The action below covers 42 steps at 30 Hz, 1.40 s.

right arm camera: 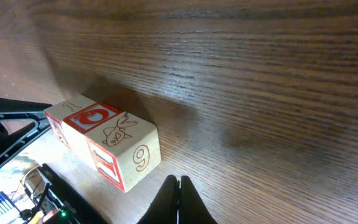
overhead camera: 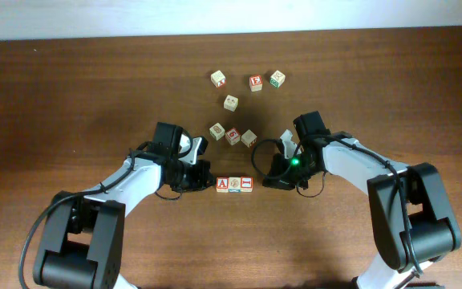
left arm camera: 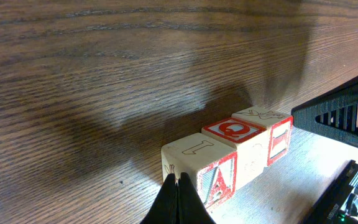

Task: Rotate 3 blocks
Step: 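Squeeze the three-block row between both grippers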

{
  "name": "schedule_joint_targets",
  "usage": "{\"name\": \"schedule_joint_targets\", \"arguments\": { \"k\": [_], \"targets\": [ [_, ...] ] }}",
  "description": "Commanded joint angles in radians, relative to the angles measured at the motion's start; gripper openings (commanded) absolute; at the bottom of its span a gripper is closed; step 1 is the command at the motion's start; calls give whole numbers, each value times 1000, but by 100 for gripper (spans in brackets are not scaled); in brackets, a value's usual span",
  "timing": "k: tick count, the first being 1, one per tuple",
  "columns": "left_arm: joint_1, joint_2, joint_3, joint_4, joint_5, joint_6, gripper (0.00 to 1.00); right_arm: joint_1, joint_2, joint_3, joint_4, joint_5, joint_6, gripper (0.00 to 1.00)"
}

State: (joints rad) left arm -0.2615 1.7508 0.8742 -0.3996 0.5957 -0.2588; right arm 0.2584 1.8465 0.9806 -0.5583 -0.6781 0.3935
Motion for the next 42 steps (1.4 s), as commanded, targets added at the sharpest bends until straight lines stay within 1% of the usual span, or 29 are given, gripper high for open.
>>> {"name": "schedule_joint_targets", "arguments": {
  "k": [1,8,21,33,42],
  "targets": [
    [-1,2,-8,-2,11,-11,0,33,-7,-3,8,11,23,4],
    [-1,2,-8,-2,11,-18,0,80,-7,-3,37,55,87,4],
    [-1,2,-8,-3,19,-18,0,122,-7,-3,74,63,87,4],
    [-1,2,-8,-3,23,-22,0,122,-9,-2,80,61,82,4],
    [-1,2,-8,-2,27,-26,0,169,-79,0,101,88,52,4]
  ]
}}
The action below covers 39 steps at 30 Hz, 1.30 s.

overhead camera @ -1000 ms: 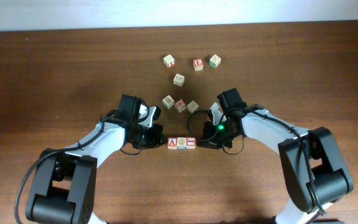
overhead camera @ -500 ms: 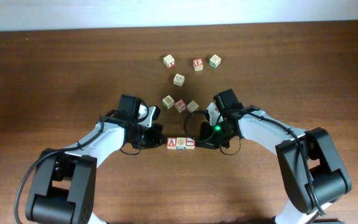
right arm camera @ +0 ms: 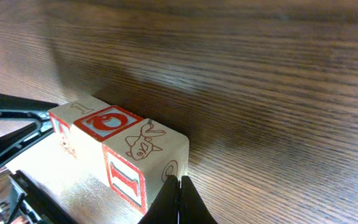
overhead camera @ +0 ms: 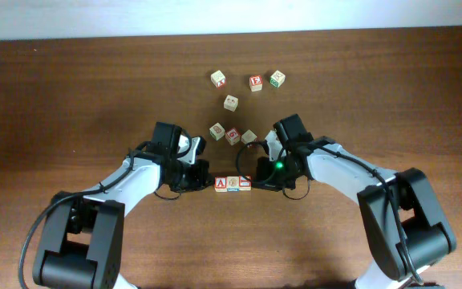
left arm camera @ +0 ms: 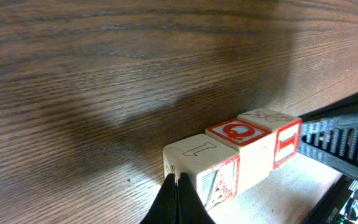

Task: Rotate 3 blocks

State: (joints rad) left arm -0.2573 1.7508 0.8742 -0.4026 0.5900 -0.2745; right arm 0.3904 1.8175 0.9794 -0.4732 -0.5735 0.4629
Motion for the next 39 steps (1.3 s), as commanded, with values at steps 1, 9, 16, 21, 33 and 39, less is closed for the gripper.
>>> {"name": "schedule_joint_targets", "arguments": {
  "k": [1,9,16,21,33,39],
  "targets": [
    [-5,2,-8,2,32,-10,0,42,-57,2,19,-16,-17,4],
    [-5,2,-8,2,32,-25,0,43,-108,3,22,-16,-36,4],
    [-5,2,-8,2,32,-25,0,85,-114,7,25,-15,-36,4],
    [-5,2,-8,1,32,-25,0,120,-114,27,21,13,-36,4],
    [-5,2,-8,1,35,-29,0,173,-114,87,-36,94,-37,4],
    [-5,2,-8,1,35,-28,0,212,-115,115,-55,127,-40,4]
  ]
}}
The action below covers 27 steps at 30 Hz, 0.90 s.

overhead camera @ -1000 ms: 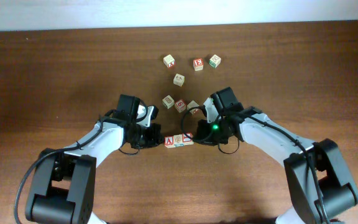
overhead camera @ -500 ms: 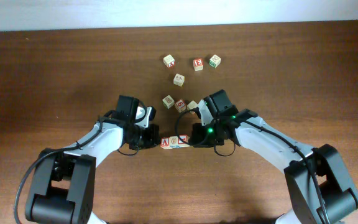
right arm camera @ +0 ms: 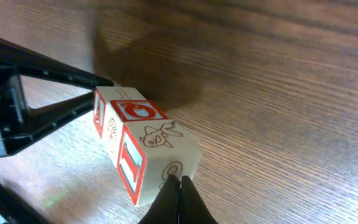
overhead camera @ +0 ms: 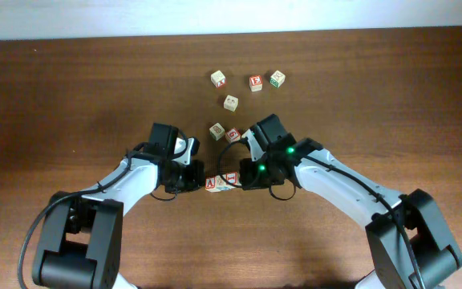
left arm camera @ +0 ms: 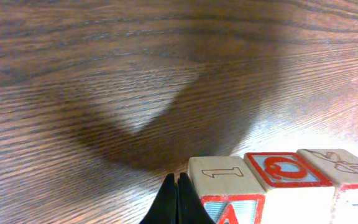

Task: Rotate 3 blocks

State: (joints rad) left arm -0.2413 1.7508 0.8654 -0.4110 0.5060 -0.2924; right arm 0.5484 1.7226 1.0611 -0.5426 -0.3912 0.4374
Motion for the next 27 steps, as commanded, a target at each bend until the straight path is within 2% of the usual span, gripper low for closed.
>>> {"name": "schedule_joint_targets", "arguments": {
  "k": [1,24,27],
  "targets": [
    [-21,2,1,10,119,-10,0,57,-20,35,14,-55,-14,4],
    [-21,2,1,9,119,-10,0,96,-15,57,20,-55,-2,4],
    [-21,2,1,9,74,-10,0,96,-15,57,19,-49,-2,4]
  ]
}}
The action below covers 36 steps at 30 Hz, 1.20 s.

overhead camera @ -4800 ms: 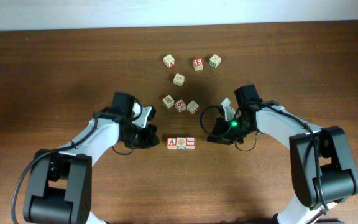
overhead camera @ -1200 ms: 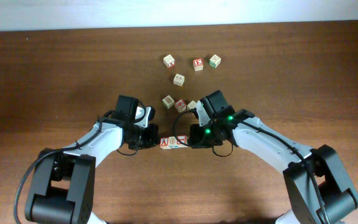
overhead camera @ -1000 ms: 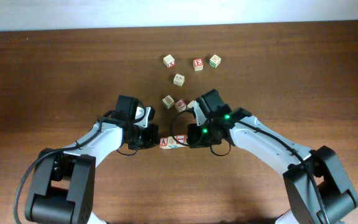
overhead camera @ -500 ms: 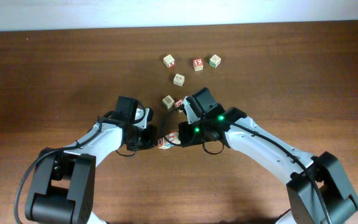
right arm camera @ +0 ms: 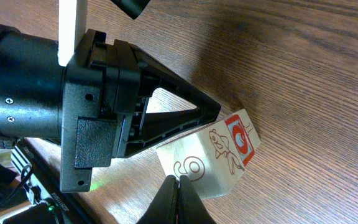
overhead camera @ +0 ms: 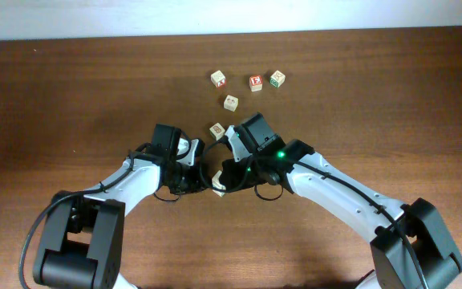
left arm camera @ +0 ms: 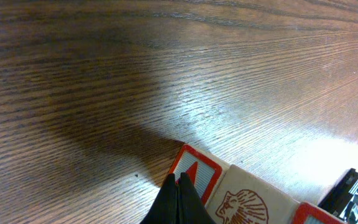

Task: Rotate 3 blocks

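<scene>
The row of three letter blocks (overhead camera: 217, 187) lies between the two grippers, mostly hidden under my right arm in the overhead view. My left gripper (left arm camera: 179, 182) is shut, its tip against the red-framed end block (left arm camera: 196, 172), next to a shell block (left arm camera: 246, 203). My right gripper (right arm camera: 178, 182) is shut too, its tip touching the "6" face of the other end block (right arm camera: 205, 165). The left gripper's black body (right arm camera: 98, 106) stands just beyond that block. Neither gripper holds anything.
Loose blocks lie behind the arms: three in a far row (overhead camera: 218, 78), (overhead camera: 255, 82), (overhead camera: 277, 78), one below them (overhead camera: 230, 102) and one (overhead camera: 216, 130) close to my right wrist. The wooden table (overhead camera: 70, 96) runs all around.
My right gripper has moved further left and the row of three has turned with it, now showing its end face to the right wrist. The left gripper stays at the row's other end.
The row lay level across the table, both shut grippers a little off its ends. Then the tips touched the ends. The right gripper then stood further left with the row slightly slanted, and now the row is turned well away from that line.
</scene>
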{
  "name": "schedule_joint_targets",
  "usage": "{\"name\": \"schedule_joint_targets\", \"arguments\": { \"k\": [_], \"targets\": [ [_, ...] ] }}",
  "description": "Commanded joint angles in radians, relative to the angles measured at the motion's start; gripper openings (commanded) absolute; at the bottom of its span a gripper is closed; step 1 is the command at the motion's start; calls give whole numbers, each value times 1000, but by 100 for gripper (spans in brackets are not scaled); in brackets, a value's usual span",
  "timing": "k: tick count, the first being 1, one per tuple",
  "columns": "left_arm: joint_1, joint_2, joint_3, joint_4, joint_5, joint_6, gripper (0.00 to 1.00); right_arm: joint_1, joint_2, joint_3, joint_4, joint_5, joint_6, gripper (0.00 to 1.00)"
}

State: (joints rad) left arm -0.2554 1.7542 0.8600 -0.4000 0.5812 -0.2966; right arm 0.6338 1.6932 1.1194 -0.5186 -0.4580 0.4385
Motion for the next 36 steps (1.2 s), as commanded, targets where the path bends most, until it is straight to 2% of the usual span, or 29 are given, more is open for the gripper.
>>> {"name": "schedule_joint_targets", "arguments": {
  "k": [1,7,17,22,27,31,32,33,34,35,36],
  "targets": [
    [-6,-2,6,-2,-31,-6,0,10,14,-1,-5,18,-3,4],
    [-4,-2,6,7,-232,-32,0,10,11,-1,-23,17,-5,4],
    [-4,-2,81,9,-249,-31,0,10,-36,89,-87,18,-35,4],
    [4,-11,140,-68,-320,2,0,6,-51,100,-92,19,-47,4],
    [76,-168,282,-275,-431,68,0,-43,-177,164,-161,79,-100,4],
    [95,-356,336,-316,-449,113,0,-116,-294,194,-228,115,-148,4],
    [95,-421,336,-318,-452,113,6,-154,-349,195,-245,120,-154,4],
    [95,-477,336,-325,-457,112,22,-186,-393,195,-259,129,-155,5],
    [95,-517,336,-344,-459,112,50,-214,-433,195,-275,135,-154,8],
    [95,-552,336,-370,-459,112,86,-242,-473,195,-295,136,-154,13],
    [95,-579,336,-381,-459,112,99,-277,-527,195,-324,140,-154,19]
  ]
}}
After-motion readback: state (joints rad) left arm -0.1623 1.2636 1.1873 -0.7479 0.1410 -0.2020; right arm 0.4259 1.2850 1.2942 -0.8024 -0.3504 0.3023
